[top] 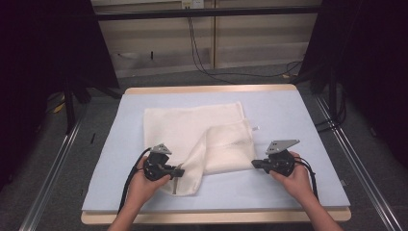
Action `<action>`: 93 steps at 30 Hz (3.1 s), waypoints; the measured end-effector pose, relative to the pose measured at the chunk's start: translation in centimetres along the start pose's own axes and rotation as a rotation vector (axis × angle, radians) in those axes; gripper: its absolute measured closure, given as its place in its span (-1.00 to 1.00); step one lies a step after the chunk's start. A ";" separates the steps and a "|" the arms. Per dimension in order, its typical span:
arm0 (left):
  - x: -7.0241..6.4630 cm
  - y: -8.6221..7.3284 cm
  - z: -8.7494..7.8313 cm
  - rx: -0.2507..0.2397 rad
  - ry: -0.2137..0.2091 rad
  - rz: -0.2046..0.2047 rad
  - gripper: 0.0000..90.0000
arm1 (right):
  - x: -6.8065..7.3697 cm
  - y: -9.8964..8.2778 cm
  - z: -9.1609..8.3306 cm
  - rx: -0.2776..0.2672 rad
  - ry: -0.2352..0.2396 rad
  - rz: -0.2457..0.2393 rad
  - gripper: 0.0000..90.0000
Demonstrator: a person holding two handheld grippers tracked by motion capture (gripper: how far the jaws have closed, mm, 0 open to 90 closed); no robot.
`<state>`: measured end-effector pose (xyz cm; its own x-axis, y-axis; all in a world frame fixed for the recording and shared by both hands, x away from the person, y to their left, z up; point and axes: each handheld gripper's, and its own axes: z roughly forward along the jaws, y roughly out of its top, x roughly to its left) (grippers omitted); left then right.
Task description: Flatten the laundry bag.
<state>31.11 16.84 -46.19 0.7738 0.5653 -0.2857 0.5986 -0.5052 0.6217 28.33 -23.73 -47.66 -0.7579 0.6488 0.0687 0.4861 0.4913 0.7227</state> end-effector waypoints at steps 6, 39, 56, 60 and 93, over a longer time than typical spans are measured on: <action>0.6 -0.4 -1.5 -0.020 -0.052 -0.055 0.78 | 0.2 -0.2 0.4 0.002 -0.003 -0.002 1.00; 0.3 -1.7 -2.6 0.027 -0.091 -0.027 0.78 | -3.7 0.9 -0.5 -0.135 -0.182 0.191 0.58; 0.6 -2.1 -3.3 0.029 -0.056 -0.064 0.25 | -2.3 1.6 2.4 0.012 -0.148 0.125 0.92; 1.2 -1.9 -4.4 0.008 -0.023 -0.074 -0.04 | -2.2 1.6 2.3 0.017 -0.155 0.118 0.92; 5.6 -3.4 -5.4 0.061 0.219 -0.258 0.82 | -2.1 1.9 2.5 0.017 -0.184 0.086 0.94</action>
<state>32.27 25.22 -45.91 0.5363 0.8030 -0.2600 0.7852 -0.3617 0.5027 31.88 -22.72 -48.12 -0.6214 0.7835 0.0018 0.5541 0.4378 0.7080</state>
